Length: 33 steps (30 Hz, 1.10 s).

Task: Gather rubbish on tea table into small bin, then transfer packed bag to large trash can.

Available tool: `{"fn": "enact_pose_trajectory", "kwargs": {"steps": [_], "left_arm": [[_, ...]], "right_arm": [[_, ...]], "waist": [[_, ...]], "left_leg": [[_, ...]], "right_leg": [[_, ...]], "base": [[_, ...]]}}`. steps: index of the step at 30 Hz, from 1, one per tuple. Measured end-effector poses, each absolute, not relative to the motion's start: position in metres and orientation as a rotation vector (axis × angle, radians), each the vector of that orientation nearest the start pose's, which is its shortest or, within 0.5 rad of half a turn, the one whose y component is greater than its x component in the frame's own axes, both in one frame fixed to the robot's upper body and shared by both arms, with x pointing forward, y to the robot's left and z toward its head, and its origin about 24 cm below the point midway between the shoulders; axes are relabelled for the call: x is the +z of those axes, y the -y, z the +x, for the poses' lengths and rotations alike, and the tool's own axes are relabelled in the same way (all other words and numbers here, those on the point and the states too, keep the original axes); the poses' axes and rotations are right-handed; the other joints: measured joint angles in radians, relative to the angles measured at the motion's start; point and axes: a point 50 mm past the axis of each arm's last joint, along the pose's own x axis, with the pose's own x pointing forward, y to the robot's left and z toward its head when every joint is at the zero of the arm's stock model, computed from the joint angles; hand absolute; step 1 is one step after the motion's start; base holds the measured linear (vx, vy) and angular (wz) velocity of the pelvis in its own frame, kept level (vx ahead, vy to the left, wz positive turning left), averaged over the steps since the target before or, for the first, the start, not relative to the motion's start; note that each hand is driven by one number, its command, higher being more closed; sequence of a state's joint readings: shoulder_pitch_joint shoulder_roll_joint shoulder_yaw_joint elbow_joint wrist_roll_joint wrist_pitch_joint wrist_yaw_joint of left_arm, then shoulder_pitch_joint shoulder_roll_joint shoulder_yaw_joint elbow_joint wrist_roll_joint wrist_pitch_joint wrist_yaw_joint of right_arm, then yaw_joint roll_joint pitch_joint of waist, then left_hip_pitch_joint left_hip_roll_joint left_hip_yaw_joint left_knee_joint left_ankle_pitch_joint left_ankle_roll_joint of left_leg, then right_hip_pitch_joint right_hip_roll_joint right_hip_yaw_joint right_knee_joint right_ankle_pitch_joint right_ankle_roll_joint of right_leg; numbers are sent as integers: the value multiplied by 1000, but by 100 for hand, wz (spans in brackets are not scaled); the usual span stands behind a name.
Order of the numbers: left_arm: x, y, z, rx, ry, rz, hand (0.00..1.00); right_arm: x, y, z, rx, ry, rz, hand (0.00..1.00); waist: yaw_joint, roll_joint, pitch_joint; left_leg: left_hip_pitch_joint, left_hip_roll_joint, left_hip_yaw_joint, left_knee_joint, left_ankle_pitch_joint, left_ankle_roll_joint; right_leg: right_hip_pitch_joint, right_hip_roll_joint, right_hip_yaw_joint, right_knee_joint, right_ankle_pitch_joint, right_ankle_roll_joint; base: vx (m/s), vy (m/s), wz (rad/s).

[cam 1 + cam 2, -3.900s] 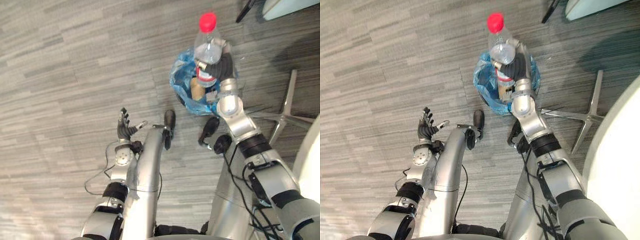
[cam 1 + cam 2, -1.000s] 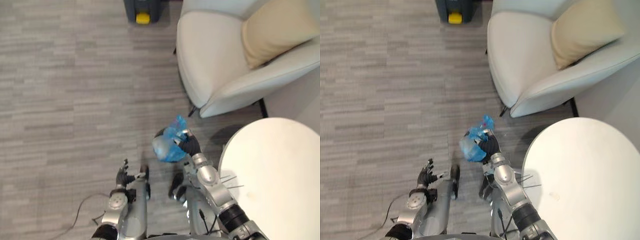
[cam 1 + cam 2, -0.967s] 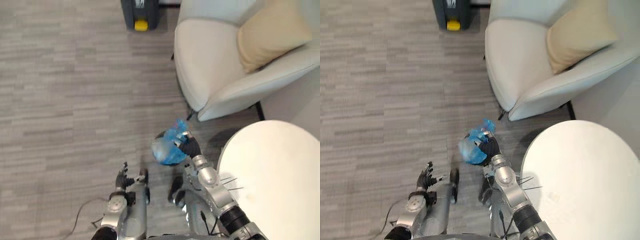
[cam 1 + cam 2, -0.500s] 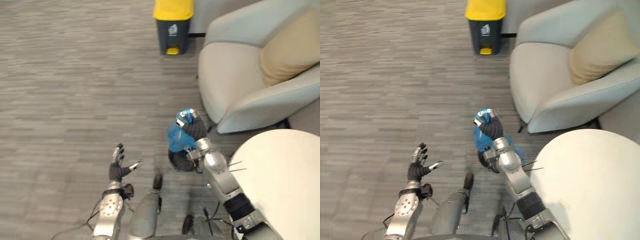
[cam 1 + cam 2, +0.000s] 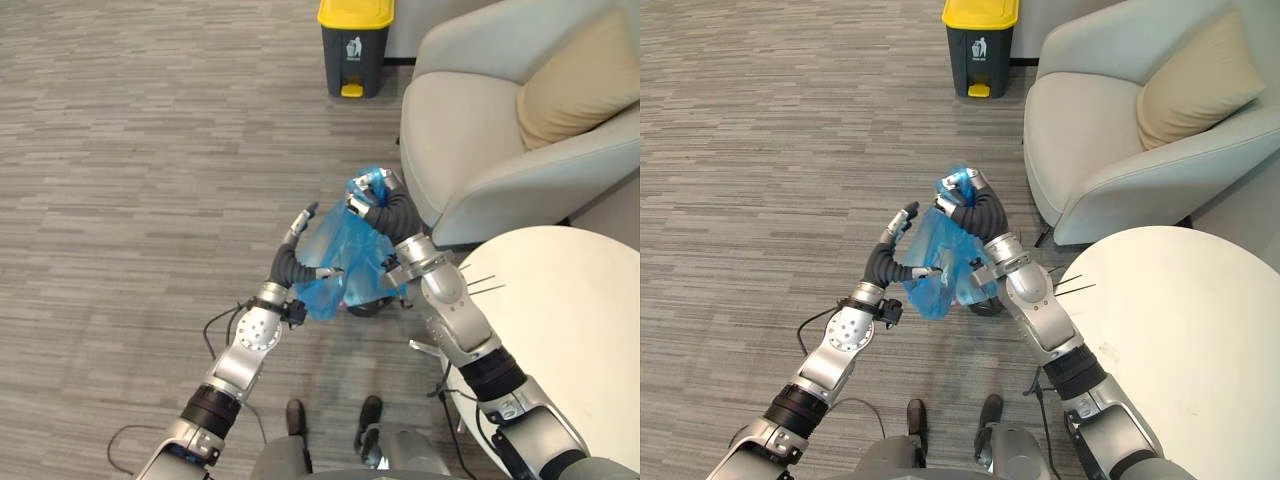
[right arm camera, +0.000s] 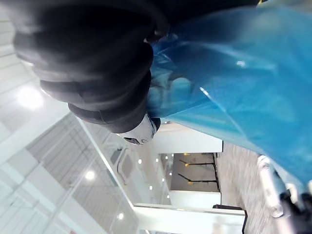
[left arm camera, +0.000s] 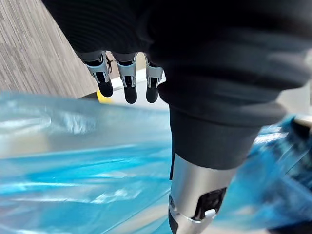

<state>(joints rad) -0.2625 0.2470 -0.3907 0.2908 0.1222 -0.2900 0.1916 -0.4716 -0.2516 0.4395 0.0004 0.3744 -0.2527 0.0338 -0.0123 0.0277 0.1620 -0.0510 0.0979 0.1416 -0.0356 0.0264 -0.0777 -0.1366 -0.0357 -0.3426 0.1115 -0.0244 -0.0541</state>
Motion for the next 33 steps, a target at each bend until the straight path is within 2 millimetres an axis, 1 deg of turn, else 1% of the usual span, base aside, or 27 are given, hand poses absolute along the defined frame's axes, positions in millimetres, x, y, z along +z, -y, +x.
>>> {"fn": "enact_pose_trajectory", "kwargs": {"steps": [1, 3, 4, 7, 8, 9, 12, 15, 18, 19, 20, 25, 28, 30, 31, 32, 33], "left_arm": [[51, -102, 284, -273, 252, 401, 0], [39, -96, 284, -314, 203, 434, 0], [36, -93, 286, -325, 187, 442, 0], [30, -83, 289, -351, 160, 451, 0], [29, -81, 290, -358, 156, 458, 0], [26, -78, 290, -367, 146, 465, 100], [18, -74, 289, -362, 115, 469, 100], [12, -73, 287, -369, 100, 501, 100], [10, -74, 287, -369, 94, 508, 100], [11, -73, 287, -362, 97, 504, 100], [11, -73, 287, -355, 100, 498, 100], [10, -75, 286, -342, 83, 477, 100], [16, -83, 284, -283, 93, 426, 100], [17, -98, 279, -191, 91, 367, 100], [17, -102, 278, -171, 87, 360, 100], [16, -109, 275, -137, 80, 348, 100], [12, -120, 269, -84, 60, 320, 100]], "right_arm": [[166, 57, 286, 620, 554, 89, 100], [173, 38, 273, 735, 579, 119, 100], [172, 30, 269, 781, 574, 120, 100], [169, 7, 260, 888, 538, 117, 100], [169, 5, 259, 899, 536, 117, 100], [168, -2, 257, 927, 519, 103, 100], [163, -11, 254, 973, 480, 84, 100], [157, -17, 251, 1005, 441, 80, 100], [152, -23, 245, 1043, 413, 95, 100], [151, -24, 243, 1055, 407, 95, 100], [151, -25, 243, 1058, 407, 94, 0], [152, -28, 240, 1077, 432, 72, 0], [153, -30, 238, 1076, 496, -10, 0], [152, -24, 238, 1031, 560, -91, 0], [150, -21, 239, 1011, 564, -97, 0], [145, -13, 241, 963, 573, -127, 0], [135, 0, 243, 892, 557, -177, 0]], "waist": [[-1, -1, -5], [1, -5, -19], [2, -5, -22], [3, -14, -33], [3, -15, -34], [3, -15, -34], [4, -16, -35], [5, -17, -36], [13, -18, -37], [20, -18, -39], [24, -18, -39], [25, -18, -48], [23, -19, -53], [24, -19, -56], [23, -19, -58], [24, -20, -61], [26, -24, -67]], "left_leg": [[3, -4, 2, 0, 0, 0], [7, -13, 16, 0, 6, 8], [10, -13, 24, 0, 7, 10], [15, -18, 39, -1, 15, 22], [15, -18, 40, -2, 15, 22], [16, -18, 46, -5, 18, 26], [31, -16, 53, -30, 37, 27], [33, -11, 51, -35, 46, 18], [33, -9, 47, -35, 51, 13], [33, -8, 44, -35, 52, 12], [32, -7, 41, -35, 52, 11], [31, -8, 30, -35, 54, 10], [37, -9, 32, -35, 54, 10], [54, -9, 36, -35, 52, 11], [56, -9, 36, -35, 52, 12], [60, -9, 36, -35, 51, 13], [63, -9, 37, -36, 49, 15]], "right_leg": [[8, 0, 8, -16, 9, 6], [27, 1, 30, -67, 51, 12], [34, 3, 44, -83, 66, 15], [46, 7, 68, -120, 99, 17], [46, 8, 71, -123, 103, 16], [46, 11, 78, -134, 118, 15], [53, 19, 90, -152, 130, 15], [54, 25, 89, -155, 128, 18], [60, 34, 86, -167, 133, 12], [62, 37, 84, -171, 135, 10], [63, 39, 82, -174, 137, 7], [70, 40, 74, -182, 146, -1], [74, 40, 79, -183, 147, -1], [91, 40, 85, -184, 145, 2], [93, 40, 86, -185, 144, 4], [98, 40, 86, -185, 142, 7], [100, 40, 89, -185, 141, 9]], "base": [[-108, 153, -23], [-106, 136, -17], [-77, 81, -16], [-99, 69, -19], [-124, 63, -19], [-99, 48, -16], [-91, 44, -13], [-39, 17, 0], [-10, 8, 0], [6, 30, 1], [11, 32, 1], [29, 63, 5], [35, 67, -3], [35, 67, -5], [30, 61, -1], [21, 57, -1], [20, 66, -3]]}}
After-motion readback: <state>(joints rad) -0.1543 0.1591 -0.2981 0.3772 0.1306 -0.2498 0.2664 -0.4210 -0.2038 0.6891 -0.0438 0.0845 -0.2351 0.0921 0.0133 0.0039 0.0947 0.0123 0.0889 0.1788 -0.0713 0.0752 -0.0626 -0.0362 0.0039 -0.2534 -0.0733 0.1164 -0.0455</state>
